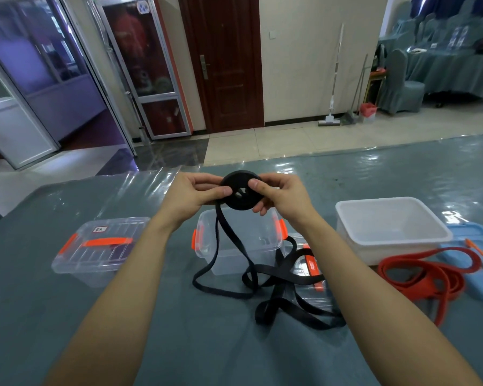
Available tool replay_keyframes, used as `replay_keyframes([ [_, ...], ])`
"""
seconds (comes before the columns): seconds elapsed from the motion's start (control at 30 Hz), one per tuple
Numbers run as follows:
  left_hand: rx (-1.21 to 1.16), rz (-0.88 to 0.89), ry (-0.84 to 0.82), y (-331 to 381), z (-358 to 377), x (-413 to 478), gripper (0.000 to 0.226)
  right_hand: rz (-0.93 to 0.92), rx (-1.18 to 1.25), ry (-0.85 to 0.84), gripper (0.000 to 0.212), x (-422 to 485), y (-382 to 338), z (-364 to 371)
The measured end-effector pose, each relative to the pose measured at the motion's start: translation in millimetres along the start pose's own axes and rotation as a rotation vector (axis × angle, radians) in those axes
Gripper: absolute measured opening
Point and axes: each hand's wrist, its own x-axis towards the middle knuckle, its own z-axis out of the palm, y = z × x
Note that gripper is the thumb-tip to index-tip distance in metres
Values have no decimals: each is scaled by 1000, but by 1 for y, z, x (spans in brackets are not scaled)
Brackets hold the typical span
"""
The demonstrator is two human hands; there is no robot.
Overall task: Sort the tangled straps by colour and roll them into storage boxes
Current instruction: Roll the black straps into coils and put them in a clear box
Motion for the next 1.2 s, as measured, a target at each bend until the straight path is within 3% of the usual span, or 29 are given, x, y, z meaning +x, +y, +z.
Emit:
replay_keyframes([
  [0.2, -2, 30, -19, 12, -2, 6, 32, 10, 94, 13, 19, -2, 7, 0],
  [0.4, -116, 8, -20, 3, 12, 3, 41, 15, 307, 151, 23, 1, -1, 0],
  [0.53, -184, -17, -7, 11, 10, 8, 53, 80, 468, 151, 26, -3, 4, 12],
  [0.63, -141, 7, -4, 14, 8, 9, 52, 74, 449, 142, 27, -4, 7, 10],
  [0.83, -106, 71, 26, 12, 7, 6, 28, 53, 375, 145, 24, -2, 7, 4],
  [1.07, -171, 31, 62, 4, 17, 4, 42, 52, 409, 161, 26, -3, 9, 10],
  [1.2, -66, 29, 31, 7, 9, 6, 37, 91, 429, 79, 30, -9, 19, 7],
])
